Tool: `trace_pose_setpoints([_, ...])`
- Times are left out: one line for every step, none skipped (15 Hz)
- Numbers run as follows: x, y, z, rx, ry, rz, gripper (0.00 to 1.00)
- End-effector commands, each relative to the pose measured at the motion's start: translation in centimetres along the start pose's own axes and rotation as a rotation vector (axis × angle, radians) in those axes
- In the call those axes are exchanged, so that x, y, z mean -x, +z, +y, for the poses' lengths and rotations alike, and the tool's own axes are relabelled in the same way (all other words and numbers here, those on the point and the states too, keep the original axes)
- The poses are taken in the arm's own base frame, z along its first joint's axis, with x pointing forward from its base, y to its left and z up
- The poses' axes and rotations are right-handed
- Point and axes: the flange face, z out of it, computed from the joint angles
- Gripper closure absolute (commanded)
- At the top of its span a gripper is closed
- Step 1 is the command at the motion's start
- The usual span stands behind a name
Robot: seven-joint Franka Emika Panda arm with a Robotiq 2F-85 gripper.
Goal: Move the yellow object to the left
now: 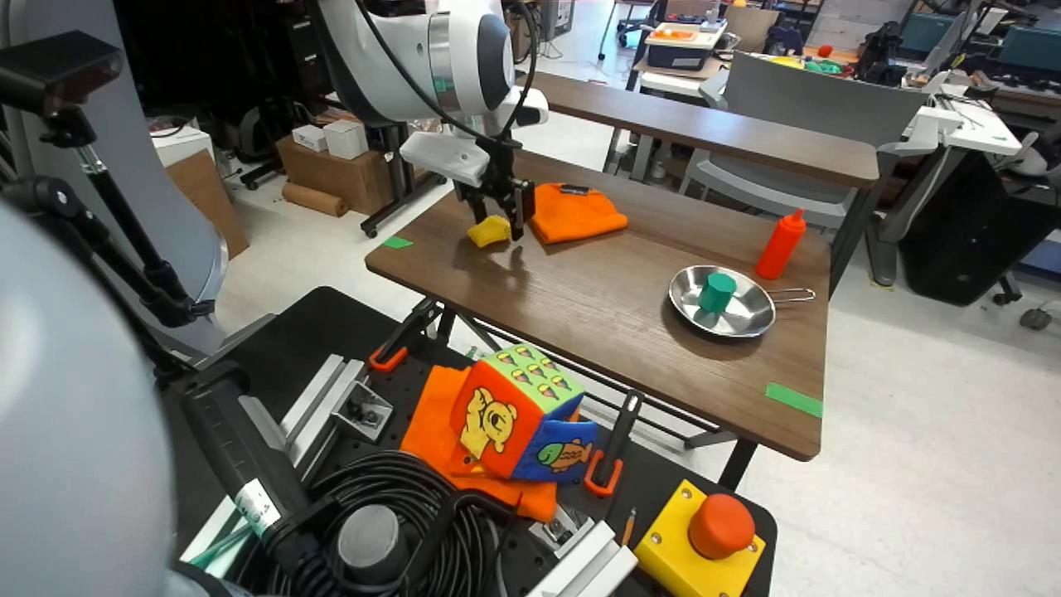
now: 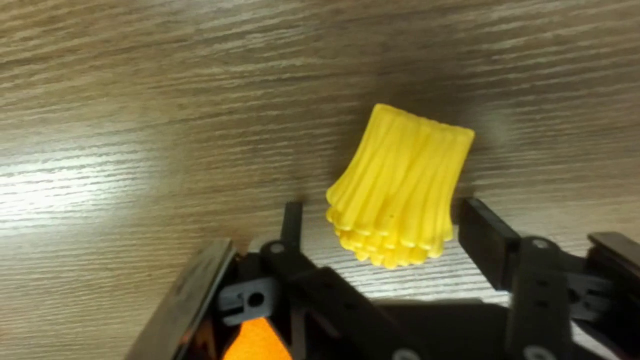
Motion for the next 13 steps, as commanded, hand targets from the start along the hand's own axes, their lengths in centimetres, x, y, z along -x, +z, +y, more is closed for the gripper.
trace_pose_setpoints([0.4, -0.8, 0.1, 0.015, -0.061, 0.003, 0.0])
trace_pose_setpoints([1.0, -1.5, 0.4, 0.007, -0.113, 0.005, 0.0])
trace_pose_setpoints([1.7, -2.2, 0.8, 0.014, -0.178, 0.02, 0.0])
trace_pose_setpoints([2.5, -3.2, 1.6, 0.016, -0.237, 0.04, 0.0])
trace_pose_setpoints([3.5, -4.3, 2.4, 0.008, -0.285, 0.064, 0.0])
trace_pose_setpoints([4.4, -5.6, 3.7, -0.006, -0.324, 0.099, 0.0])
trace_pose_setpoints([4.8, -6.5, 4.6, -0.035, -0.334, 0.134, 0.0])
trace_pose_setpoints([5.4, -7.3, 6.1, -0.067, -0.292, 0.139, 0.0])
trace_pose_setpoints([6.3, -8.0, 7.7, -0.086, -0.276, 0.143, 0.0])
trace_pose_setpoints([3.9, -5.8, 4.7, -0.042, -0.274, 0.118, 0.0])
trace_pose_setpoints([4.3, -6.4, 5.8, -0.046, -0.266, 0.118, 0.0])
trace_pose_setpoints([4.2, -6.6, 6.1, -0.047, -0.26, 0.12, 0.0])
trace_pose_setpoints([4.2, -6.5, 5.8, -0.047, -0.264, 0.121, 0.0])
